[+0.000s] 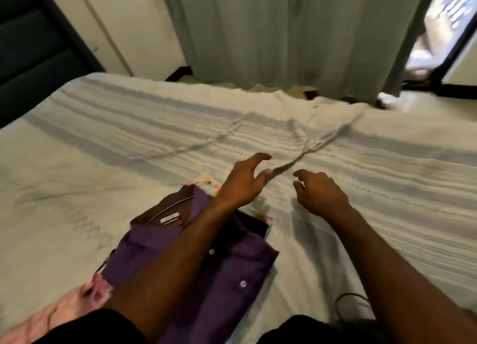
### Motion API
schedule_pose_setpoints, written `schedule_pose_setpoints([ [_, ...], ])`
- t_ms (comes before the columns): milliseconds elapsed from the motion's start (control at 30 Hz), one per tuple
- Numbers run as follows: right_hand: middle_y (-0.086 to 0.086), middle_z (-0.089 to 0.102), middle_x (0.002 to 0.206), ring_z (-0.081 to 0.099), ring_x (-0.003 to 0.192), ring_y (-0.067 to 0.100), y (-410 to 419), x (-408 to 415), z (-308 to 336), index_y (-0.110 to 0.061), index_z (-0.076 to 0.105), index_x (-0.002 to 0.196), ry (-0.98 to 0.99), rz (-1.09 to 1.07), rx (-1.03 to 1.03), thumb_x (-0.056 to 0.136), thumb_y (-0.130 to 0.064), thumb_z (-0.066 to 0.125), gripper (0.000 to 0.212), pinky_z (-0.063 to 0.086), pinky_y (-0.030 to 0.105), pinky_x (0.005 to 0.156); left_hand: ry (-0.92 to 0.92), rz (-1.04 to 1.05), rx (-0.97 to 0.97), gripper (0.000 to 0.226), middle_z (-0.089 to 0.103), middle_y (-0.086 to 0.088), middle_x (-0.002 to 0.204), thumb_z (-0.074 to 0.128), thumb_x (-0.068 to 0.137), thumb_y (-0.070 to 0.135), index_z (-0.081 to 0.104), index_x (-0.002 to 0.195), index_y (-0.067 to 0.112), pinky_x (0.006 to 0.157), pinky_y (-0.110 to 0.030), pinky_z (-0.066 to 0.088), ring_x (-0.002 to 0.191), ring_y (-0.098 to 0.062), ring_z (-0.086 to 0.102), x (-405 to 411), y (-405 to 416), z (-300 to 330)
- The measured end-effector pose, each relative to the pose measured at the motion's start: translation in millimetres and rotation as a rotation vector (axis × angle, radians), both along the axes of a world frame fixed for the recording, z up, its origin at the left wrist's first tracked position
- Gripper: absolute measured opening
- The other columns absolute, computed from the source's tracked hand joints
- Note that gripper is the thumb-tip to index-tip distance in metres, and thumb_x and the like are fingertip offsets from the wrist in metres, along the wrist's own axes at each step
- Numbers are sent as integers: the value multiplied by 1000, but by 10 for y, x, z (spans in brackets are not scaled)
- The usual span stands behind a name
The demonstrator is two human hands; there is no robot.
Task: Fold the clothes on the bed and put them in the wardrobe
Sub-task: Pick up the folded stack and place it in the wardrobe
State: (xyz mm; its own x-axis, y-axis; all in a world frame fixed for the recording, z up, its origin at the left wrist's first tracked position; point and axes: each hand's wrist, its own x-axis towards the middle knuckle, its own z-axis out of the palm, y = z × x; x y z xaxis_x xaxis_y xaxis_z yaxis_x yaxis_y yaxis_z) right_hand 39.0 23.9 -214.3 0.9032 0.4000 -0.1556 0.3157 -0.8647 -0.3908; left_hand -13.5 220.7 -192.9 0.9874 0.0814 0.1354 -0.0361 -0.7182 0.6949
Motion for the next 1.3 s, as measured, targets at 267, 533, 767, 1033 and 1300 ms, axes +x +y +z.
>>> schedule_pose_setpoints([
  [267,-2,50,152,52,133,24,1129,-763,-138,-41,31,152,379,405,189,72,-89,53,97,43,41,109,-24,859,-87,18,66,6,85,81,83,26,64,86,20,71,-27,50,78,-5,63,-1922,971,56],
  [533,15,27,163,40,140,41,1313,-818,-377,-17,-5,159,331,371,-75,60,-85,71,142,38,50,111,252,896,130,90,59,-7,116,67,49,80,61,115,19,91,-52,50,111,-33,56,-2554,843,-295],
  [767,4,68,98,62,87,23,1181,-784,-372,-14,65,98,425,165,70,56,-65,89,71,43,29,67,313,825,202,88,50,-17,135,87,63,55,53,130,8,96,-57,43,129,-39,42,-2153,647,-455],
  [1033,0,66,74,63,71,17,561,-552,-254,-16,70,74,455,-25,214,62,-46,93,40,46,27,56,224,626,256,85,52,-10,127,80,64,65,50,126,14,96,-54,45,127,-35,44,-1619,382,-518],
  [1300,7,77,88,73,81,23,-589,-448,-359,-9,77,90,577,-405,424,59,-24,97,40,58,32,72,37,677,132,89,47,-8,131,82,56,70,53,124,20,100,-53,39,126,-32,42,-1184,-154,-553],
])
